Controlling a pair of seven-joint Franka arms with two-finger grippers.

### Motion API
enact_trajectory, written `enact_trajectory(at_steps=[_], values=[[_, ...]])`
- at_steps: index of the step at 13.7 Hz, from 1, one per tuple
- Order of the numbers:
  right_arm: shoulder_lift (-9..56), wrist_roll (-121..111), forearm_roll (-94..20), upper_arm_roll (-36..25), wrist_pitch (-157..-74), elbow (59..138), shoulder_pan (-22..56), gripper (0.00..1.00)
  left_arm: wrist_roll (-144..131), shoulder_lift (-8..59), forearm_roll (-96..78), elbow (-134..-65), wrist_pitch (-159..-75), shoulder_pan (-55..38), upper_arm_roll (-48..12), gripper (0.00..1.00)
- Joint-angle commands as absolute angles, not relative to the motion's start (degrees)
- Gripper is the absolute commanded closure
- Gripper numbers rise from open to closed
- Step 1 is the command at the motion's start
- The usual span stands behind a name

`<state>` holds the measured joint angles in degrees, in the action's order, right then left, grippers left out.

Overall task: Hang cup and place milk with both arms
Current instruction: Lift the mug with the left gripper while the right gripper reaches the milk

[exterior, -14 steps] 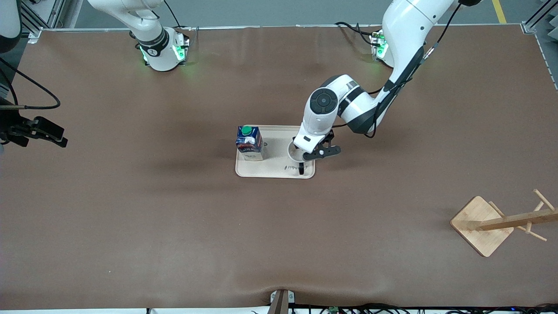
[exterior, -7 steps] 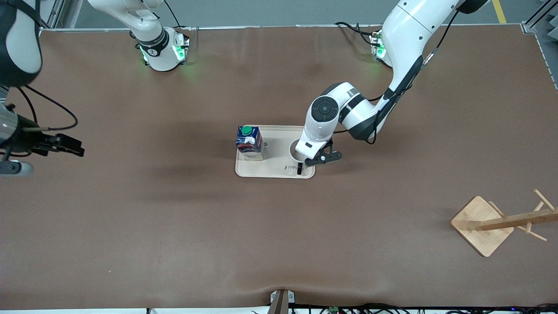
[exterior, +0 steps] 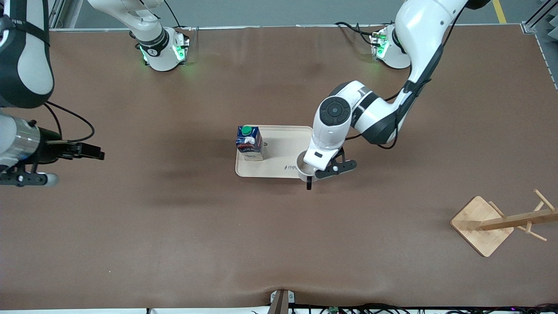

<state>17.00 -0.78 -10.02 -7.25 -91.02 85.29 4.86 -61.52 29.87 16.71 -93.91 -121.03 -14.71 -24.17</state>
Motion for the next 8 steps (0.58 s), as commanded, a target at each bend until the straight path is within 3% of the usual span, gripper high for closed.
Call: enact_trajectory(at_steps=[1,8], values=[[19.4,-0.3,-14.4,-7.3,-88.9,84.9,7.1,0.0,-60.3,25.3,17.9,-91.4,-116.5,-11.9,-24.4,1.0],[21.5,14.6,-14.5,-7.4,-93.0,84.4,26.3,0.0,-37.7,17.7,17.0,-89.8,-109.3,1.3,-24.9,1.0]])
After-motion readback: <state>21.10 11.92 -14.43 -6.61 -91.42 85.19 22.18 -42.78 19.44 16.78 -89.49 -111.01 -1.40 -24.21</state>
